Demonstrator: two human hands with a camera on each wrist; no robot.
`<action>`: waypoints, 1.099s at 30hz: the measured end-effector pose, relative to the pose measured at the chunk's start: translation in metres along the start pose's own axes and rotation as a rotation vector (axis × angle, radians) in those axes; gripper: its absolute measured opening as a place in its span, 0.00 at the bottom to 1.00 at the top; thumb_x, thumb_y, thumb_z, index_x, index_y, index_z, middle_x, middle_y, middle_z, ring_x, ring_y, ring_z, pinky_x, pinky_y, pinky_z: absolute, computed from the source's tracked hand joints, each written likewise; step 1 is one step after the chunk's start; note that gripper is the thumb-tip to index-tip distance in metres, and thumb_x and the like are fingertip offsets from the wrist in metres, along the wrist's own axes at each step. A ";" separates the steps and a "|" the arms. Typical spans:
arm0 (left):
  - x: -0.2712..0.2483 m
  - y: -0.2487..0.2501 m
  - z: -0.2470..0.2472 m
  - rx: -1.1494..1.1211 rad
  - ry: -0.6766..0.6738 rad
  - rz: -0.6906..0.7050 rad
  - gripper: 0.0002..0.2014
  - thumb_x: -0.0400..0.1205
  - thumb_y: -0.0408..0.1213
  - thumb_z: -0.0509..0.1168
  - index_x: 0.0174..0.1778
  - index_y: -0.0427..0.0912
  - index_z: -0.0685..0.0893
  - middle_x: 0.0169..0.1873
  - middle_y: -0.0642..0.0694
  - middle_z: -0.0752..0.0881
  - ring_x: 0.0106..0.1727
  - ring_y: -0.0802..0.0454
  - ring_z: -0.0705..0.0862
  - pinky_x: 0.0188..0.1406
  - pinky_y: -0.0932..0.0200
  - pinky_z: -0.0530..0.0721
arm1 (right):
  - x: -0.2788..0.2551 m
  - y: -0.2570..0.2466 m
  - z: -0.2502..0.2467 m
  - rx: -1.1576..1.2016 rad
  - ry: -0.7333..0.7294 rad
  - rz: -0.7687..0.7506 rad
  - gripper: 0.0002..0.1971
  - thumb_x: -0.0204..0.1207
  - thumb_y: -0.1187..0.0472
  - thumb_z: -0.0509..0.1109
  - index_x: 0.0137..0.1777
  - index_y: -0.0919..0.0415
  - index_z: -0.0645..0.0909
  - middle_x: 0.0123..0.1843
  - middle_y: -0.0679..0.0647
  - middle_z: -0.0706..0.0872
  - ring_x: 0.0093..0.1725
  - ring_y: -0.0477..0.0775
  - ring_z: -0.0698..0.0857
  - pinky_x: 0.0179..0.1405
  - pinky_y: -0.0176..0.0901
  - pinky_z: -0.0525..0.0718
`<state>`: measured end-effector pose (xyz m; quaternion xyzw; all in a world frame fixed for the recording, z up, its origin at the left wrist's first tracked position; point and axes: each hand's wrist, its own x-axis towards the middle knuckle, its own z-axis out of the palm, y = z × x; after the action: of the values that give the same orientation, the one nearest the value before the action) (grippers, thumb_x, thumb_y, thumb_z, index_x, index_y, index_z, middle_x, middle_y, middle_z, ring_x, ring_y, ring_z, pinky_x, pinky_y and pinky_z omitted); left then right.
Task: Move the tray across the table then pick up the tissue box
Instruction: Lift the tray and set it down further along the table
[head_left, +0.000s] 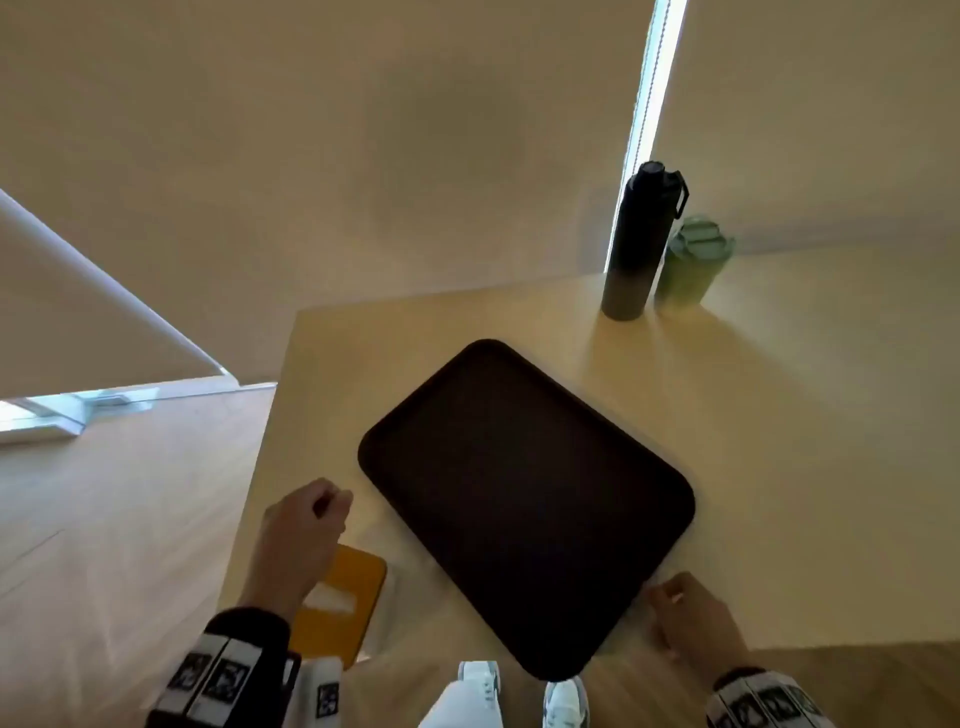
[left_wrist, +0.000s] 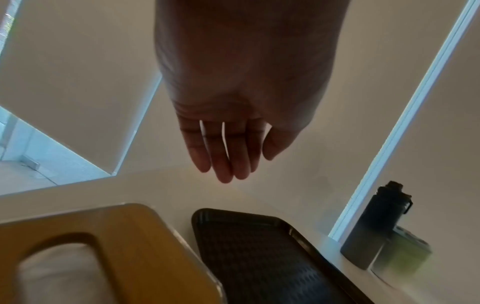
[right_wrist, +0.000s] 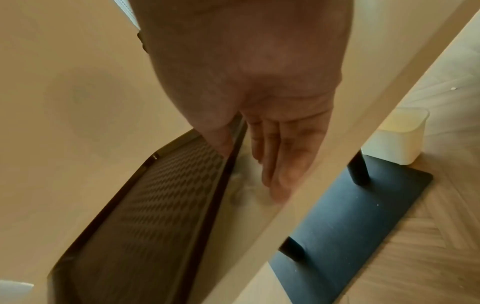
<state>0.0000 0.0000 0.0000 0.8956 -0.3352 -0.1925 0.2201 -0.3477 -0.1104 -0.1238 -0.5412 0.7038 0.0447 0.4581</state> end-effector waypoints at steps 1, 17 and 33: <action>0.008 0.002 0.005 -0.009 -0.012 0.024 0.13 0.85 0.42 0.63 0.37 0.40 0.82 0.33 0.42 0.87 0.39 0.45 0.85 0.37 0.56 0.79 | 0.007 -0.002 0.000 0.069 0.029 -0.011 0.13 0.76 0.50 0.66 0.44 0.61 0.77 0.32 0.60 0.90 0.33 0.64 0.89 0.38 0.55 0.89; 0.224 0.025 0.080 0.417 -0.326 0.086 0.24 0.82 0.45 0.60 0.76 0.45 0.74 0.71 0.38 0.76 0.68 0.35 0.80 0.62 0.41 0.82 | 0.069 -0.069 -0.015 0.038 0.301 -0.037 0.20 0.79 0.64 0.64 0.70 0.68 0.71 0.62 0.70 0.86 0.58 0.72 0.85 0.52 0.59 0.82; 0.271 -0.031 0.085 0.188 -0.212 0.047 0.32 0.83 0.32 0.55 0.85 0.54 0.64 0.52 0.40 0.85 0.48 0.43 0.83 0.49 0.48 0.82 | 0.162 -0.178 -0.029 -0.042 0.399 -0.218 0.25 0.78 0.64 0.63 0.76 0.49 0.70 0.60 0.62 0.87 0.55 0.67 0.85 0.51 0.55 0.82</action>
<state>0.1638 -0.1870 -0.1401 0.8789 -0.3939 -0.2487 0.1031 -0.2209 -0.3162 -0.1423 -0.6216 0.7168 -0.0982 0.3003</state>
